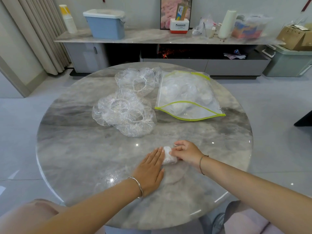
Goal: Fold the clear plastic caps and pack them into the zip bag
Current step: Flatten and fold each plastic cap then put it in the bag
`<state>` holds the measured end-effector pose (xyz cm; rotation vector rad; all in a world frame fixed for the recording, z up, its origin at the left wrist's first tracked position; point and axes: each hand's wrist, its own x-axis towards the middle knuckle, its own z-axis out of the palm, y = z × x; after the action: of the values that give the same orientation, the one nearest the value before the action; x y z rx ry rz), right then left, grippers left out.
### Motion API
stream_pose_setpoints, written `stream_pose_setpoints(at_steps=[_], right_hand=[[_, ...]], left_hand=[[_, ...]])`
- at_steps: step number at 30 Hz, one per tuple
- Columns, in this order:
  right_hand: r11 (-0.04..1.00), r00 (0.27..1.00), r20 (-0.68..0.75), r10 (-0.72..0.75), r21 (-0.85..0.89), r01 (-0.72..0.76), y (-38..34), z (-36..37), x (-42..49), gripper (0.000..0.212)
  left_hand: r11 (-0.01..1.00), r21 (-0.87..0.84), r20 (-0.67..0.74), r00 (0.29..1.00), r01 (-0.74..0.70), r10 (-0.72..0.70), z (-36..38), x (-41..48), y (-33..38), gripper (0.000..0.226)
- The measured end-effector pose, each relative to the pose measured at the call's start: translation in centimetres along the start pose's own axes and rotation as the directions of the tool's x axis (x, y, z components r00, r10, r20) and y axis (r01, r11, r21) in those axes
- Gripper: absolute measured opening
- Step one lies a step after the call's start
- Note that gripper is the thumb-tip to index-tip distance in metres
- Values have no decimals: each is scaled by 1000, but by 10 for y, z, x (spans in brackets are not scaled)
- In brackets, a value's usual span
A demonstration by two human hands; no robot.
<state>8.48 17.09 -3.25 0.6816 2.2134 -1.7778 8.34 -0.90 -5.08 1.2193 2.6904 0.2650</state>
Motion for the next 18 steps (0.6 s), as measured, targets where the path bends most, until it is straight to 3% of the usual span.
stream_pose_setpoints(at_steps=[5,7,8,9,10,11,12,13,14,18], right_hand=[[999,1000,-15,8,40,-8,-6,-3,3,43],[983,971,-158,-179,5,182,-13,-12,6,36],[928,894,-247,-373,-107,357,-18,-18,9,31],[789,746,-275,-607,-321,524,-24,-29,12,24],[549,554,-186,-812,-567,614,-31,-42,18,19],[238,368,-1,-930,-763,601,-38,-56,26,17],[-56,220,206,-954,-839,541,-40,-69,37,18],[-250,147,358,-922,-841,479,-40,-79,47,18],[-335,136,427,-894,-839,429,-38,-86,57,18],[-263,347,358,-867,-920,290,-16,-100,83,25]], left_hand=[[999,47,-47,999,5,-3,4,9,1,81],[996,73,-138,990,45,-35,-1,17,-3,76],[996,59,-184,982,64,-52,-5,21,-7,72],[996,37,-225,972,75,-65,-10,27,-11,69],[997,22,-261,963,76,-68,-15,33,-14,68],[997,8,-301,951,77,-72,-20,39,-16,68],[997,-1,-344,936,77,-73,-28,46,-16,67],[997,-5,-371,926,78,-74,-31,51,-16,67],[997,-10,-379,923,76,-74,-34,59,-15,67],[998,-2,-396,916,70,-65,-36,93,-12,64]])
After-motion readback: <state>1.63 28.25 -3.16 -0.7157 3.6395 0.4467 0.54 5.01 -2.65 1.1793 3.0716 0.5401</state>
